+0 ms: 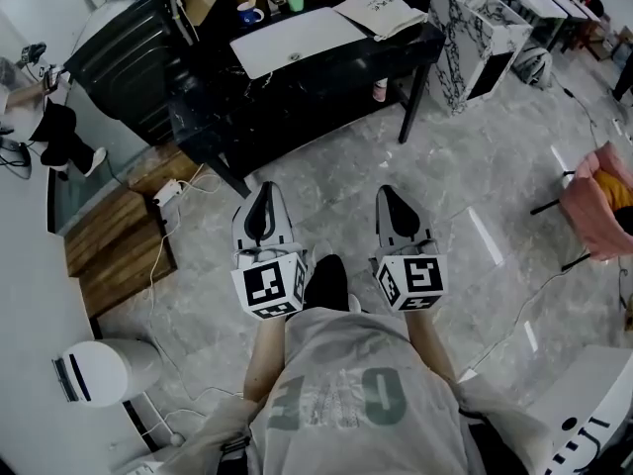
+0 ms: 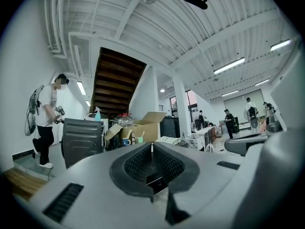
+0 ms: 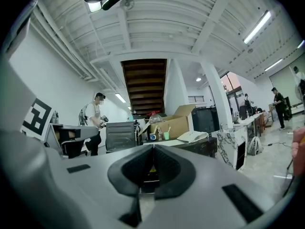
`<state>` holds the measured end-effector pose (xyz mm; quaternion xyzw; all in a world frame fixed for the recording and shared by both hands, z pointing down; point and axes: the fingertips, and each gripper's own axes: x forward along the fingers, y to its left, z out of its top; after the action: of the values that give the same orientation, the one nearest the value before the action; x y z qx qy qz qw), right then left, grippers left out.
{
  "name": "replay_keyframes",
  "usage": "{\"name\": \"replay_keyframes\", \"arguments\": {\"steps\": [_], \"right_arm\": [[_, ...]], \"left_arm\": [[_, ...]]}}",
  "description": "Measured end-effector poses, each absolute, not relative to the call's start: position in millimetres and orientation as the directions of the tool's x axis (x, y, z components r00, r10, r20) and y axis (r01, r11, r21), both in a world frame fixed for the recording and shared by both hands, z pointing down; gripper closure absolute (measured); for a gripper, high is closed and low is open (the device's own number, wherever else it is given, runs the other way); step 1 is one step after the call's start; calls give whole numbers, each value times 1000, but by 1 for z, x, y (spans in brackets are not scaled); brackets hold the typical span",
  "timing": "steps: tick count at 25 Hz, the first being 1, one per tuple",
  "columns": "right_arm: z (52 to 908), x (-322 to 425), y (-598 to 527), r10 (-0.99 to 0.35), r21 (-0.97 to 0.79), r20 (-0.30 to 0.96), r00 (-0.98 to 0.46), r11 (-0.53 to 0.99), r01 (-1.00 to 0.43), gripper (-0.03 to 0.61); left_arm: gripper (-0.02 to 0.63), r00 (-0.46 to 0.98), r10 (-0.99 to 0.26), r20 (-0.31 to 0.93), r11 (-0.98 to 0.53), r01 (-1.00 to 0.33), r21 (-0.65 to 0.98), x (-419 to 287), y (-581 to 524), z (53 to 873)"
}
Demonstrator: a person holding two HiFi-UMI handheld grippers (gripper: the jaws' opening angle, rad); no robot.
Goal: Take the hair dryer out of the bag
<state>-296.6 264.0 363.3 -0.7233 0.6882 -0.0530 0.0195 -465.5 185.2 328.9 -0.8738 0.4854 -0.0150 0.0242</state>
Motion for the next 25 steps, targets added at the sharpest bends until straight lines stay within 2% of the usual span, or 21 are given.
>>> {"name": "replay_keyframes", "arguments": {"steps": [16,25], "right_arm": [[358,-217,182,-993,-53,5,121,-121,-991,548],[365,-174,78,-993,-4,71,94,-94,-996,548]], "left_arm": [[580,568,-820,-75,-566,-823,-43,-396,72,323],[580,574,-818,-41,-575,-818,3,-338,-25,331]]}}
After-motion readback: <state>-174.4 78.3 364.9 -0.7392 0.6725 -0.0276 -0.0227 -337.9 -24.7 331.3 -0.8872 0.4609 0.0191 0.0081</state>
